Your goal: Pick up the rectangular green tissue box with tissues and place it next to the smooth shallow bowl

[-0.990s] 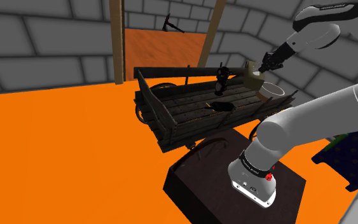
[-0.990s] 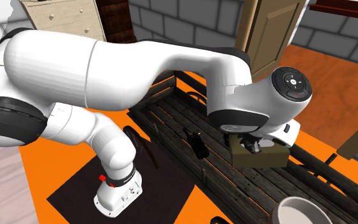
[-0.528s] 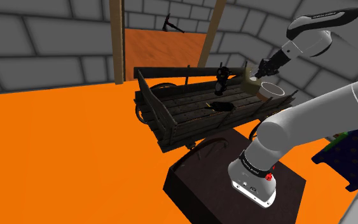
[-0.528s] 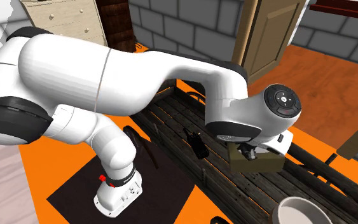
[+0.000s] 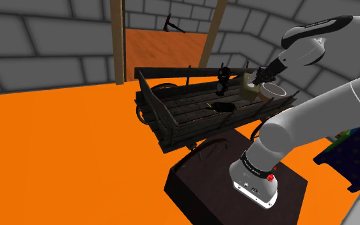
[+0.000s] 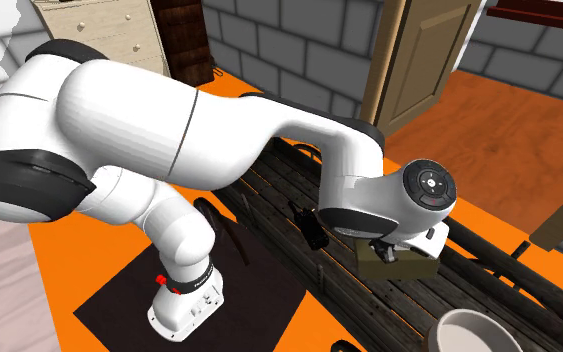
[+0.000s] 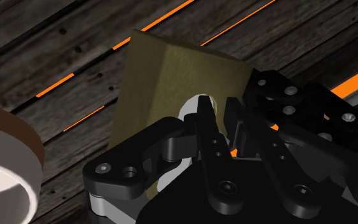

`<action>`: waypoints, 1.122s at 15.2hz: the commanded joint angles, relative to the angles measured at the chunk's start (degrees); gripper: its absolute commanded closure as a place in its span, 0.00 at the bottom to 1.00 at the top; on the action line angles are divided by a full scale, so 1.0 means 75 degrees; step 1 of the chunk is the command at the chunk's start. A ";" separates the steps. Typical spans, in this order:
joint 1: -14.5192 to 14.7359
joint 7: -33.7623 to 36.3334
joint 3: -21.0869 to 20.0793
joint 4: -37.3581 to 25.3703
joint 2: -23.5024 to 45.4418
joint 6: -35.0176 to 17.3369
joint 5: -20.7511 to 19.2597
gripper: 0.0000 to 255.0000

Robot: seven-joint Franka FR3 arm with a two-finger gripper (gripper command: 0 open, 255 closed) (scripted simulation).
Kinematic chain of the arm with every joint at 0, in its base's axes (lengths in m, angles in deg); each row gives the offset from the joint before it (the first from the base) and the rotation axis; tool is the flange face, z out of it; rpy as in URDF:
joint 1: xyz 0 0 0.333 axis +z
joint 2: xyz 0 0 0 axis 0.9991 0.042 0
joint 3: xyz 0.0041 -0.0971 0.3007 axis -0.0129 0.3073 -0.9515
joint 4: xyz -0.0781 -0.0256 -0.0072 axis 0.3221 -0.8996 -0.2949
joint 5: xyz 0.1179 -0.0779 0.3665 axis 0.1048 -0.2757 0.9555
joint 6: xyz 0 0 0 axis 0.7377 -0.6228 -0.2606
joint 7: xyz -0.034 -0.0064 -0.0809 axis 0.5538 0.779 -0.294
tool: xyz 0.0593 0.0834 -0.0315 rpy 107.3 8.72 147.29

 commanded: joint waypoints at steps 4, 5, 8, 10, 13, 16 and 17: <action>0.0277 -0.0355 0.0381 0.0252 0.0315 -0.0502 0.0255 1.00; 0.0343 -0.0434 0.0465 0.0300 0.0383 -0.0601 0.0316 1.00; 0.0439 -0.0546 0.0585 0.0362 0.0478 -0.0734 0.0406 1.00; 0.0440 -0.0547 0.0585 0.0362 0.0478 -0.0734 0.0407 1.00; 0.0439 -0.0547 0.0585 0.0362 0.0479 -0.0734 0.0407 1.00; 0.0421 -0.0537 0.0571 0.0373 0.0462 -0.0732 0.0392 0.00; 0.0421 -0.0535 0.0568 0.0373 0.0461 -0.0731 0.0392 0.00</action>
